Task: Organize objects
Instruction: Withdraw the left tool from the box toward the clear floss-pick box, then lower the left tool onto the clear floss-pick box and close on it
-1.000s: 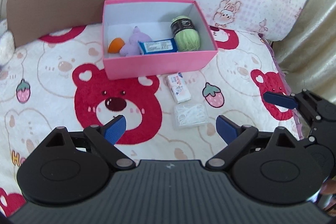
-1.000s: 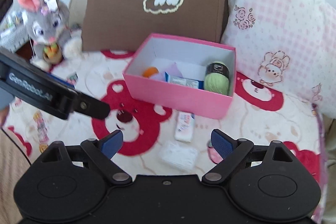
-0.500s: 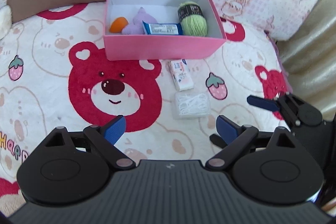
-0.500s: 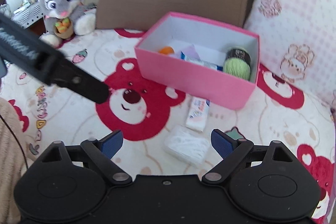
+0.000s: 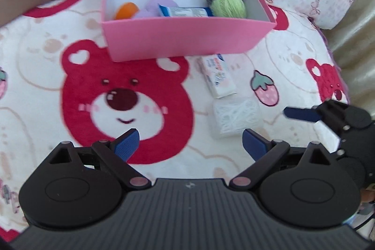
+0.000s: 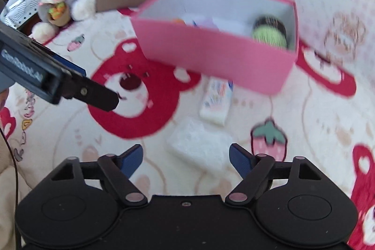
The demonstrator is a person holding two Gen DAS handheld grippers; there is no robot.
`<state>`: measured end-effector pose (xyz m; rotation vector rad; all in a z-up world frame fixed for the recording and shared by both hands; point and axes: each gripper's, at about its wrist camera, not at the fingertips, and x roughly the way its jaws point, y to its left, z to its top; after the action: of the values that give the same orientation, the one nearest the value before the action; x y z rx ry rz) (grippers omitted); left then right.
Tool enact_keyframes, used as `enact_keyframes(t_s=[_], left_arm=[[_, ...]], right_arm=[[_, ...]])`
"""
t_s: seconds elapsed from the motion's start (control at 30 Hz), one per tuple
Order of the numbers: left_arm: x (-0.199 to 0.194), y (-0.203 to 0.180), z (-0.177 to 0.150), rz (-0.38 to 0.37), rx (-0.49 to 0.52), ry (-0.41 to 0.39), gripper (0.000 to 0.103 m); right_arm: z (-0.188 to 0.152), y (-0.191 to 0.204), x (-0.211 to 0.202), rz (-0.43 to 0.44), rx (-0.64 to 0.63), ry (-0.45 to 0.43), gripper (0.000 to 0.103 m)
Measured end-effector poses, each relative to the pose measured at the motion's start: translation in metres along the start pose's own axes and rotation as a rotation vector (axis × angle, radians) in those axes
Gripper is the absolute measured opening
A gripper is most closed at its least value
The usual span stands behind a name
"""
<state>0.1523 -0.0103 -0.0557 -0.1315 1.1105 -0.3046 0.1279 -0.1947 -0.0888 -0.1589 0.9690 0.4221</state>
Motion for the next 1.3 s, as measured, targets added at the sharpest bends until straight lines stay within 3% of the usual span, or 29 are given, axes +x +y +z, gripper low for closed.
enact_keyframes(t_s=[0.1,0.23,0.43,0.67,0.9,1.0,1.13,1.3], left_arm=[[0.017,-0.006,-0.002,0.001,0.016,0.012,0.096],[0.03,0.003,-0.004,0.032,-0.067,0.021,0.096],[0.048,0.017,-0.005,-0.017,-0.099,0.043,0.094],[0.076,0.016,-0.013,-0.048,-0.106,0.066,0.091],[0.099,0.014,-0.005,-0.127,-0.142,0.017,0.085],[0.1,0.01,-0.005,-0.176,-0.136,-0.013,0.073],[0.098,-0.005,-0.005,-0.243,-0.06,-0.056,0.073],[0.101,-0.008,-0.003,-0.279,-0.081,-0.052,0.072]], right_arm=[[-0.004,-0.007,0.007,0.007,0.037,0.019,0.083],[-0.007,-0.007,0.013,0.016,0.05,0.025,0.083],[-0.009,-0.004,0.024,0.012,0.039,0.06,0.084],[-0.014,-0.003,0.044,-0.106,0.035,0.067,0.084],[-0.013,-0.008,0.054,-0.072,0.078,0.061,0.084],[-0.013,-0.011,0.061,-0.056,0.104,0.072,0.084],[-0.013,-0.018,0.068,-0.033,0.177,0.093,0.084],[-0.022,-0.024,0.072,-0.012,0.242,0.111,0.084]])
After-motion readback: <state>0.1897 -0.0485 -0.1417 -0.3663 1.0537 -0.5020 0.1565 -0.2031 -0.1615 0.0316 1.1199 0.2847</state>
